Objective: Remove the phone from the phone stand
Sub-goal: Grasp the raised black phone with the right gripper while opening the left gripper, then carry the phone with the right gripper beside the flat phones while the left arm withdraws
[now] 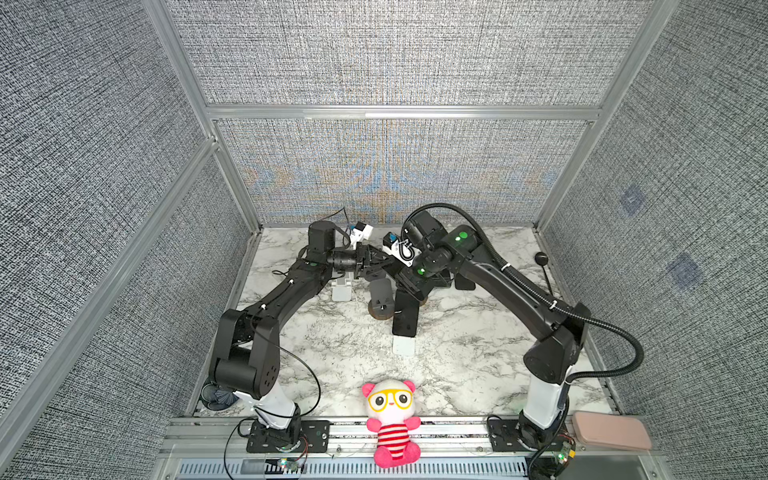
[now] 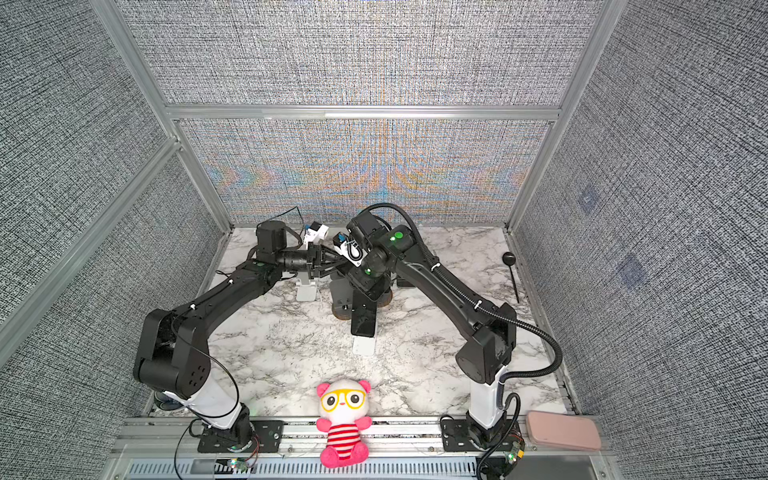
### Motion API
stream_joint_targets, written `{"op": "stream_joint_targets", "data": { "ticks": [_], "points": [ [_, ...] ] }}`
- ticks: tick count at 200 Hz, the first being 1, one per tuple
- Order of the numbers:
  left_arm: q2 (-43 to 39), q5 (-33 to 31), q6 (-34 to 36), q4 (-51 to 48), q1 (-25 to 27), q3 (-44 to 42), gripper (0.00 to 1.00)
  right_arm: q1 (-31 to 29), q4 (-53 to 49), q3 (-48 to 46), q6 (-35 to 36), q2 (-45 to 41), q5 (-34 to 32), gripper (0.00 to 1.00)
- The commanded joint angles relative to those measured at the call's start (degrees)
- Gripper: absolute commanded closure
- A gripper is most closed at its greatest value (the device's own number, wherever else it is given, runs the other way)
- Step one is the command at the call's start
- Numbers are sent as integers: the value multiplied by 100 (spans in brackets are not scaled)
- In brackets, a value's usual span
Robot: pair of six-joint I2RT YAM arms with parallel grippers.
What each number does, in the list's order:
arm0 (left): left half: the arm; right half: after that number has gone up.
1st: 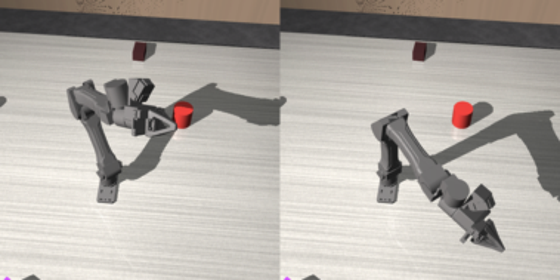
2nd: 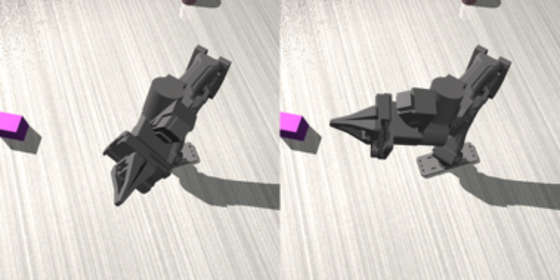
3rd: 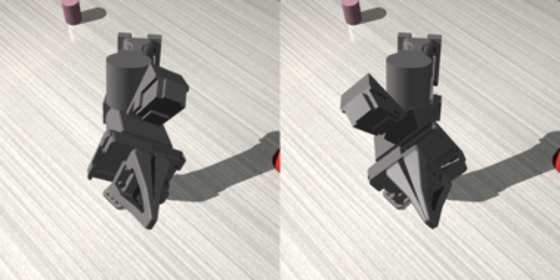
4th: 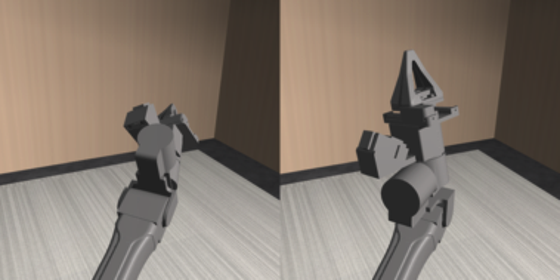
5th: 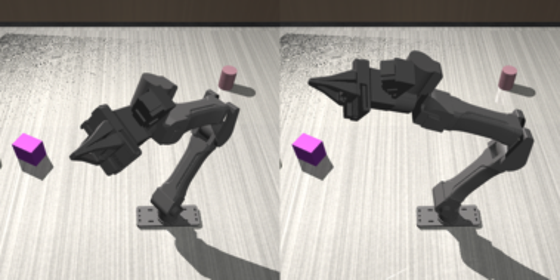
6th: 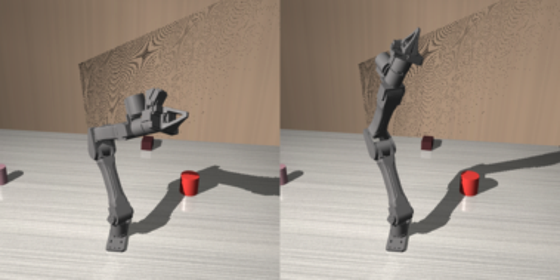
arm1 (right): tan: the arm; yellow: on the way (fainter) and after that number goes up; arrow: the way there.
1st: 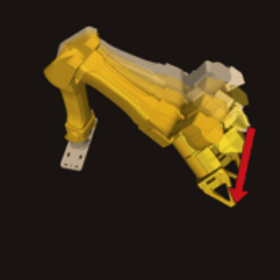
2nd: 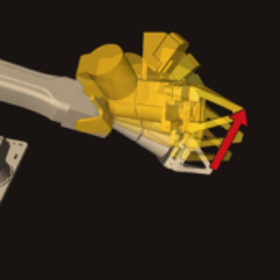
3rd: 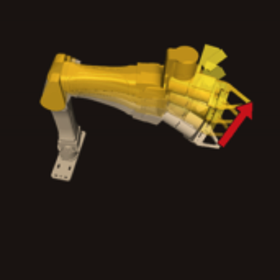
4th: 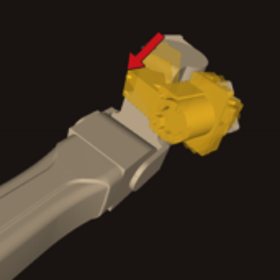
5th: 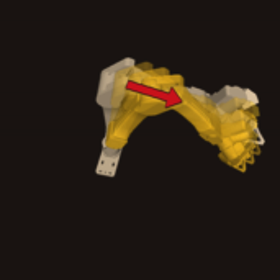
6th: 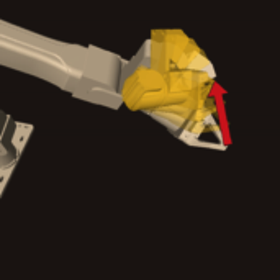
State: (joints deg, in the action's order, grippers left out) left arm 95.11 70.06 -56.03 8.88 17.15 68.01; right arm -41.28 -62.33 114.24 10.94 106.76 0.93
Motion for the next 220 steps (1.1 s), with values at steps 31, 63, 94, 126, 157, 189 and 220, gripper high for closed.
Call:
{"op": "stream_joint_targets", "data": {
  "ticks": [31, 63, 94, 126, 157, 189, 220],
  "points": [
    [-120, -167, 106, 119, -189, -24, 52, 566, 164, -321, -345, -506, -132, 66],
    [-197, -338, 457, -289, -228, 36, 51, 1418, 239, -788, -620, -908, -151, 66],
    [-206, -442, 778, -698, -226, 128, 50, 2563, 638, -1310, -775, -1044, 159, 66],
    [-281, -725, 1503, -1565, -222, 331, 50, 3608, 1216, -1601, -765, -573, 370, 66],
    [-452, -1410, 2638, -2763, -198, 628, 49, 4077, 1264, -1249, -671, 475, 443, 68],
    [-493, -1755, 3070, -3260, -168, 784, 49, 4340, 1416, -761, -719, 1427, 709, 69],
    [-497, -1777, 3168, -3315, -150, 810, 48, 4435, 1193, -110, -504, 2189, 707, 69]
  ]
}}
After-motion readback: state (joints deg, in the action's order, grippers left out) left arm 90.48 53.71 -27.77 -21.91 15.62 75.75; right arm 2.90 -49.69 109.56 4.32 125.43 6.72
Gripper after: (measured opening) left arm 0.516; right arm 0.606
